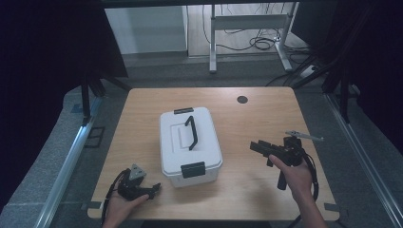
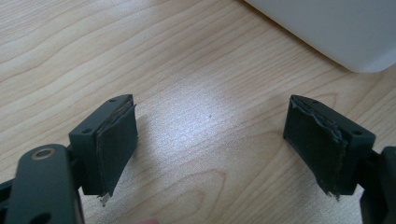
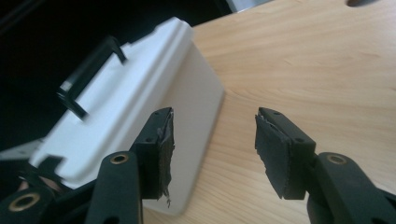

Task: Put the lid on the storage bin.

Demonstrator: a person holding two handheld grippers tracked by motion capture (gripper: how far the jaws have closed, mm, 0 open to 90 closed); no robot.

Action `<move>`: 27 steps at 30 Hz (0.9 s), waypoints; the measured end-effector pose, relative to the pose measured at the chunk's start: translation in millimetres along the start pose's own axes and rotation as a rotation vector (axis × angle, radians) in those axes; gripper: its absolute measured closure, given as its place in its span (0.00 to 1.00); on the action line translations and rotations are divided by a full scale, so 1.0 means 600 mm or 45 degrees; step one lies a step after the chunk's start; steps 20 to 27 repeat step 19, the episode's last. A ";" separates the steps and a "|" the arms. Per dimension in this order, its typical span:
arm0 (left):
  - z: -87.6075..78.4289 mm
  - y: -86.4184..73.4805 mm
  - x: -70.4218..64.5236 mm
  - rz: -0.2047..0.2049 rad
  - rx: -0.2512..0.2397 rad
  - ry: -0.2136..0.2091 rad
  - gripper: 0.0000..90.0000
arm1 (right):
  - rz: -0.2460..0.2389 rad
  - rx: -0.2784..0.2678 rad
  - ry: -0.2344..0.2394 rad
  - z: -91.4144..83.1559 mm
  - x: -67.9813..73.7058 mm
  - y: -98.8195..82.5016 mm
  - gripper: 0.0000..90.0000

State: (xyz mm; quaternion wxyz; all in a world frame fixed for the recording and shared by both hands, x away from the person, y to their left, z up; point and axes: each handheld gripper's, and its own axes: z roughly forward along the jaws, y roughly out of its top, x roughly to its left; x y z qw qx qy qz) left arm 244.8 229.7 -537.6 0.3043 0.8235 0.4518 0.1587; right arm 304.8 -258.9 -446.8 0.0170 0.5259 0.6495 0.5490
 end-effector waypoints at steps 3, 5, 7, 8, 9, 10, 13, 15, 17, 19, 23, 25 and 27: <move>0.000 0.000 0.000 -0.001 0.000 0.000 0.20 | 0.011 0.003 -0.009 -0.004 -0.017 -0.014 0.52; 0.000 0.000 0.000 -0.001 0.001 -0.001 0.20 | 0.031 0.004 -0.023 -0.007 -0.026 -0.020 0.53; 0.000 0.000 0.000 0.000 0.001 -0.001 0.20 | 0.030 0.008 -0.037 -0.008 -0.031 -0.022 0.53; 0.000 0.000 0.000 0.002 0.002 0.000 0.20 | 0.032 0.005 -0.048 -0.010 -0.035 -0.024 0.52; 0.000 0.000 0.000 0.002 0.002 0.000 0.20 | 0.036 0.005 -0.050 -0.011 -0.036 -0.025 0.52; 0.000 0.000 0.000 0.002 0.002 0.000 0.20 | 0.036 0.005 -0.050 -0.011 -0.036 -0.025 0.52; 0.000 0.000 -0.001 0.005 0.002 -0.003 0.20 | 0.039 0.001 -0.055 -0.010 -0.040 -0.028 0.51; 0.000 0.000 -0.001 0.003 0.001 -0.004 0.20 | 0.036 -0.007 -0.052 -0.009 -0.040 -0.028 0.50; 0.001 0.000 -0.001 -0.007 0.000 -0.009 0.20 | 0.032 -0.014 -0.050 -0.008 -0.040 -0.029 0.50; 0.001 0.000 -0.001 -0.010 0.000 -0.008 0.19 | 0.029 -0.013 -0.051 -0.007 -0.041 -0.029 0.49; 0.001 0.000 -0.001 -0.010 0.000 -0.008 0.19 | 0.029 -0.013 -0.051 -0.007 -0.041 -0.029 0.49; 0.001 0.000 -0.001 -0.010 0.000 -0.008 0.19 | 0.029 -0.013 -0.051 -0.007 -0.041 -0.029 0.49; 0.001 0.000 -0.001 -0.010 0.000 -0.008 0.19 | 0.029 -0.013 -0.051 -0.007 -0.041 -0.029 0.49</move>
